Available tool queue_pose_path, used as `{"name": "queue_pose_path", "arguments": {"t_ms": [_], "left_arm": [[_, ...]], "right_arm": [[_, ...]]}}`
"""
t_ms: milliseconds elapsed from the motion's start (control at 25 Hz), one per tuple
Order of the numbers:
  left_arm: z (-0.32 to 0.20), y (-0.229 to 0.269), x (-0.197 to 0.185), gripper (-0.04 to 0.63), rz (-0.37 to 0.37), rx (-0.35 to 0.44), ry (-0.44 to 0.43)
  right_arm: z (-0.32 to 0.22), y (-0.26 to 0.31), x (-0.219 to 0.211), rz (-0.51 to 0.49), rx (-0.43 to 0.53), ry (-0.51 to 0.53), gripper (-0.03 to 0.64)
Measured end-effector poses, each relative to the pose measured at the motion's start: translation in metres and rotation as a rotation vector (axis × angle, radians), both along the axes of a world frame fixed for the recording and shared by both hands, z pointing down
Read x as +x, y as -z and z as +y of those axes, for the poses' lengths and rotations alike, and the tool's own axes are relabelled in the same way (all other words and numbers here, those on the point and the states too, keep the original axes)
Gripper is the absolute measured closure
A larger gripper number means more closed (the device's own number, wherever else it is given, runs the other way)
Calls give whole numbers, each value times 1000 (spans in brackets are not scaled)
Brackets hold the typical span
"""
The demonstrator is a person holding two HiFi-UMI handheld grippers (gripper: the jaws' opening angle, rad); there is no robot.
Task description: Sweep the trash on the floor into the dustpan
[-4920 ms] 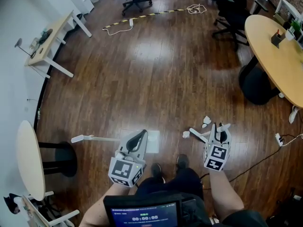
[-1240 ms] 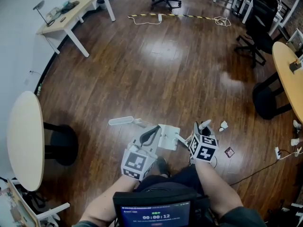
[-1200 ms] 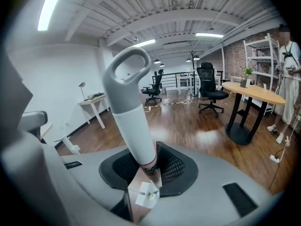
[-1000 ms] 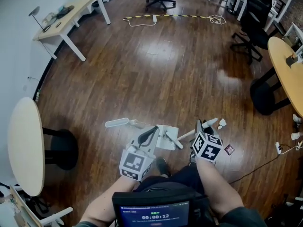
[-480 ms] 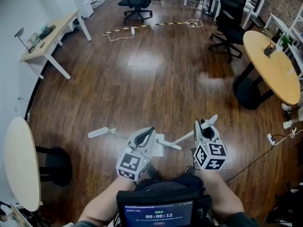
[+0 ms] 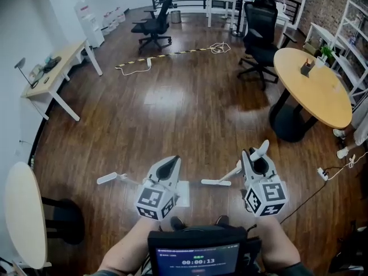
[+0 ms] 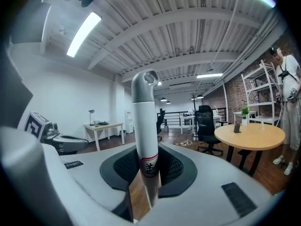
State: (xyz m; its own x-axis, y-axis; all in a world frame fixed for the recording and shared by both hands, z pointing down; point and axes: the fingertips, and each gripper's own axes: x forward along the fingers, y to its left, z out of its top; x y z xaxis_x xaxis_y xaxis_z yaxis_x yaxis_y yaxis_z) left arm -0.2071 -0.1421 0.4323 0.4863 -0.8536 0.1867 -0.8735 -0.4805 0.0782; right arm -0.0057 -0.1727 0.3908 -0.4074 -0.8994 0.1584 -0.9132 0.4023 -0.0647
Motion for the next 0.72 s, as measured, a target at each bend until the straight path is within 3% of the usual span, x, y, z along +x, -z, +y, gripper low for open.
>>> {"name": "queue_pose_path", "arguments": {"t_ms": [360, 480, 720], "left_arm": [[-12, 36, 63, 592, 18, 29, -36], [-16, 45, 77, 593, 37, 31, -55], [-27, 64, 99, 594, 38, 16, -51]], "right_arm": [[9, 37, 79, -1, 36, 4, 514], [7, 44, 104, -20, 29, -32, 514], [8, 74, 138, -40, 82, -1, 515]]}}
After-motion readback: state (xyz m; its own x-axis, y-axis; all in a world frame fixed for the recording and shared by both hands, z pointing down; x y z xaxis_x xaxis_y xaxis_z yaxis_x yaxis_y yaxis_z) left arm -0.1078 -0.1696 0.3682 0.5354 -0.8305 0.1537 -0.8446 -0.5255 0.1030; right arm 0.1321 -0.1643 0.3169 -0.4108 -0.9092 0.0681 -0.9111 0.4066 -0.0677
